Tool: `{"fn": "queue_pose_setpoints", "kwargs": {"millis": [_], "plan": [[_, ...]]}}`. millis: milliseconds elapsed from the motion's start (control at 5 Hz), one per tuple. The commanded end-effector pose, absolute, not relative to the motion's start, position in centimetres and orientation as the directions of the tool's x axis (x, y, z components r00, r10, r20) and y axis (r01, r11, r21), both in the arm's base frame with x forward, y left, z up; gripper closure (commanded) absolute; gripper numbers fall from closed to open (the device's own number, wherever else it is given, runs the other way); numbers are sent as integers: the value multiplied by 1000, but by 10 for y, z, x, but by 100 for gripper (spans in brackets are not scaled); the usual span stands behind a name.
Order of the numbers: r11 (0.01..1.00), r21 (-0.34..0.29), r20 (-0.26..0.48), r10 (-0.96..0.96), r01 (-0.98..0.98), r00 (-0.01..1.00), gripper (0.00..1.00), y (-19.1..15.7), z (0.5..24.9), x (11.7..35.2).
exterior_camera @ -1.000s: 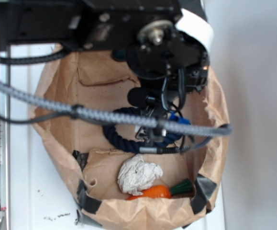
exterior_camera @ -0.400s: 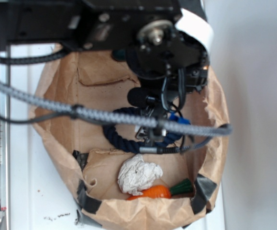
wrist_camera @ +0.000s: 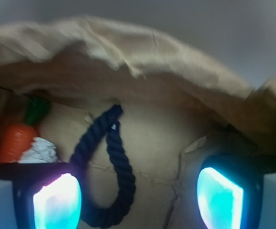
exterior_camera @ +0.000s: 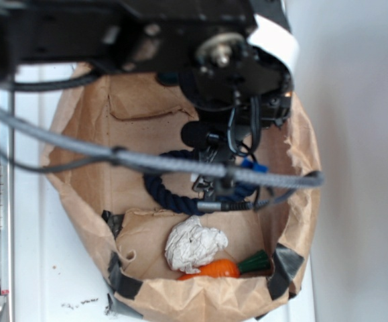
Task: Grab the plastic pickle.
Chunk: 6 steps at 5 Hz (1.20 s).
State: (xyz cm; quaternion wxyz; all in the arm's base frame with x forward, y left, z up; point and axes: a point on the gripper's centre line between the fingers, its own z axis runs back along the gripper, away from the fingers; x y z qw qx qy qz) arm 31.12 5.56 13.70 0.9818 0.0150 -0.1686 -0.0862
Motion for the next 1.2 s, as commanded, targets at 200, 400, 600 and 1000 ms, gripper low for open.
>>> {"fn": "queue_pose_setpoints", "kwargs": {"millis": [200, 400, 600, 1000], "plan": [[968, 244, 322, -21, -61, 947, 0, 104, 133, 299], [959, 263, 326, 13, -103, 945, 0, 111, 120, 305], [955, 268, 314, 38, -127, 949, 0, 120, 109, 309], [990, 126, 287, 17, -55, 958, 0, 113, 97, 319]]}}
